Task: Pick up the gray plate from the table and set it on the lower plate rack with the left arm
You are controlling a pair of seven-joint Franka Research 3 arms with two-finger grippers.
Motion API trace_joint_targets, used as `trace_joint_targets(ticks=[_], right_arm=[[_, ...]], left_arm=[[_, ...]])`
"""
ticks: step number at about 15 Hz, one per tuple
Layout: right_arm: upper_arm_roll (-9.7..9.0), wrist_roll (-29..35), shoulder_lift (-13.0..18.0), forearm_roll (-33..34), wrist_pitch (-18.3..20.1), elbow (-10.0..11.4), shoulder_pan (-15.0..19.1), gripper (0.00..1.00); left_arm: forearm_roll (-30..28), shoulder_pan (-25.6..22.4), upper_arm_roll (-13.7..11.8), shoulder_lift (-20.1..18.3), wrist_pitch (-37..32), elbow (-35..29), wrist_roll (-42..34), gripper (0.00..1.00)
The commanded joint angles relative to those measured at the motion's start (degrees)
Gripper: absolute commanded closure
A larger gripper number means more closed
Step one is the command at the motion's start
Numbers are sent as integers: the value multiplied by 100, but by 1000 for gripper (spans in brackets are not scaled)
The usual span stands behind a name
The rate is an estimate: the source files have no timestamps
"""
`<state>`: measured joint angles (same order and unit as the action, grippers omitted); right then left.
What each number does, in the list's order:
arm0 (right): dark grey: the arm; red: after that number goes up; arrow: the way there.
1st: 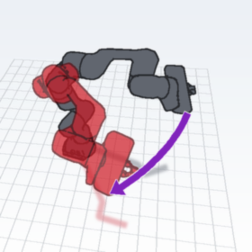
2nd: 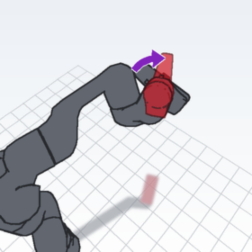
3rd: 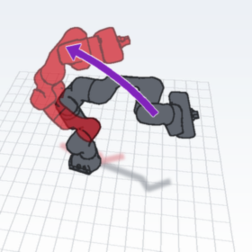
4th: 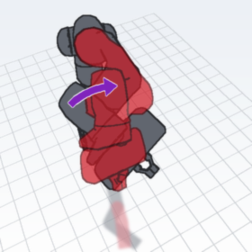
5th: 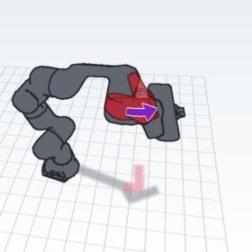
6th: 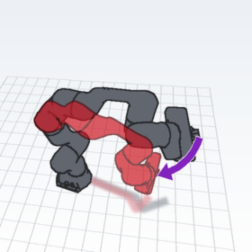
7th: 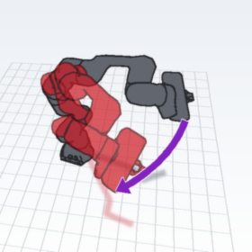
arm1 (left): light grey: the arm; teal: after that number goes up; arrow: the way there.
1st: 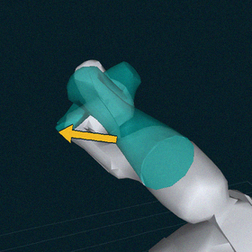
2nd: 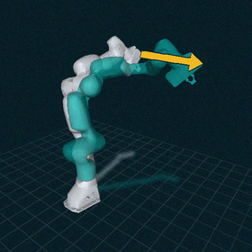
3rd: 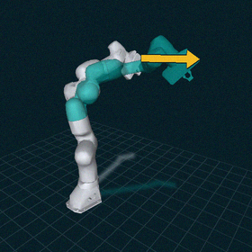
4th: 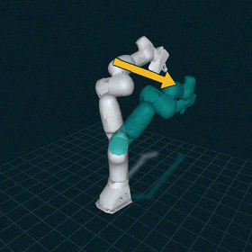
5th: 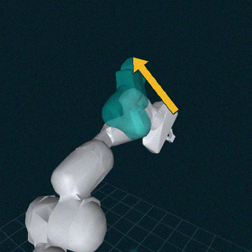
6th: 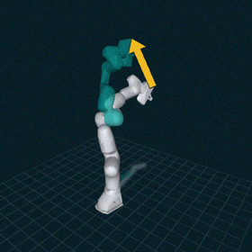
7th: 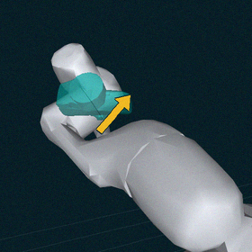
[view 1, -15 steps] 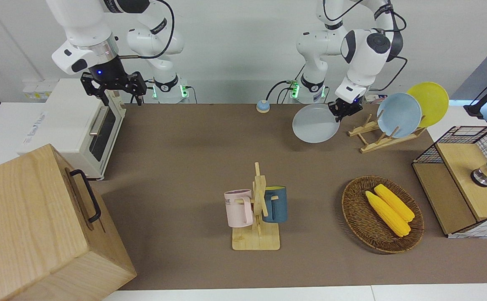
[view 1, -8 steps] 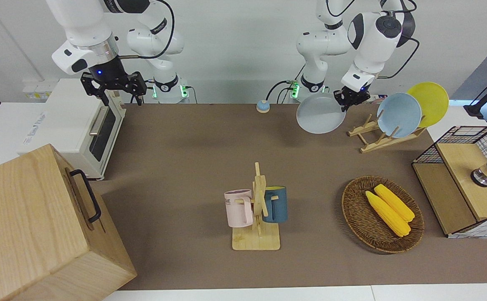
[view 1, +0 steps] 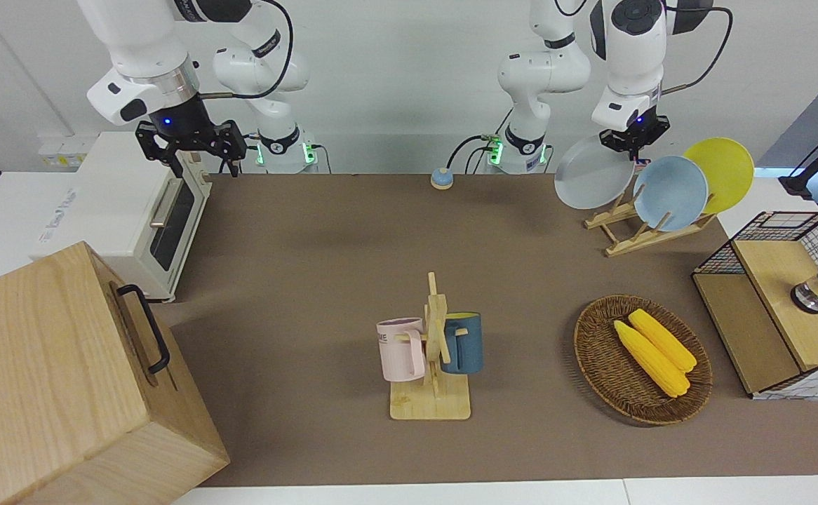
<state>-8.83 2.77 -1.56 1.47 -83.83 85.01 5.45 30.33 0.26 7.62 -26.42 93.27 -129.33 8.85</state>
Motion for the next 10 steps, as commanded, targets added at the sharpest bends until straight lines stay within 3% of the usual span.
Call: trace_joint_targets(ticks=[1, 10], right_arm=[[22, 22, -11, -16, 34, -29, -26, 17], [22, 22, -11, -16, 34, -29, -26, 17]], left_arm=[[570, 44, 397, 58, -370, -66, 757, 1000], [1150, 18, 424, 233, -520, -224, 1337, 1000]])
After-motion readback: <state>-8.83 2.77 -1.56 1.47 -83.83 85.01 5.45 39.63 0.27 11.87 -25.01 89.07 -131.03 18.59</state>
